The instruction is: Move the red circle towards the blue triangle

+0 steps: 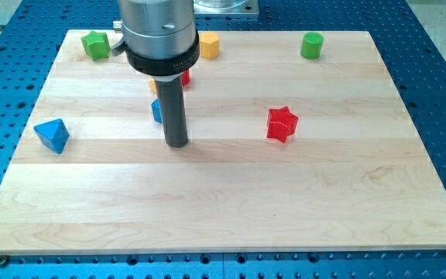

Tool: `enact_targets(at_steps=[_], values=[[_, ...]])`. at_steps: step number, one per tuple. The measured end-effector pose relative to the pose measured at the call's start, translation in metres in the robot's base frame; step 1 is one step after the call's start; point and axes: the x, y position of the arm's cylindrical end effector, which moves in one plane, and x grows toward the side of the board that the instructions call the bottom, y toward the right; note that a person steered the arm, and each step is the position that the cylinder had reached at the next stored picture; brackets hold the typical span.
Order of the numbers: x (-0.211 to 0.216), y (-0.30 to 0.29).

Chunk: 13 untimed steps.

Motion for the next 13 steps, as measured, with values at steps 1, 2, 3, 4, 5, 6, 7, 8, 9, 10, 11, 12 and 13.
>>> enact_targets(at_steps=[1, 2, 3, 4, 5, 6, 7, 8, 9, 10, 11, 12, 13], values=[[0.0, 0.0], [-0.002, 0.0], [-0.002, 0.0], [-0.001, -0.011], [0.0, -0.04], [-0.016, 0.022], [-0.083, 0.087], [-0.136, 0.073], [-0.147, 0.044], [-0.132, 0.007], [-0.13, 0.003], [-0.142, 0.011], [-0.16, -0.007]])
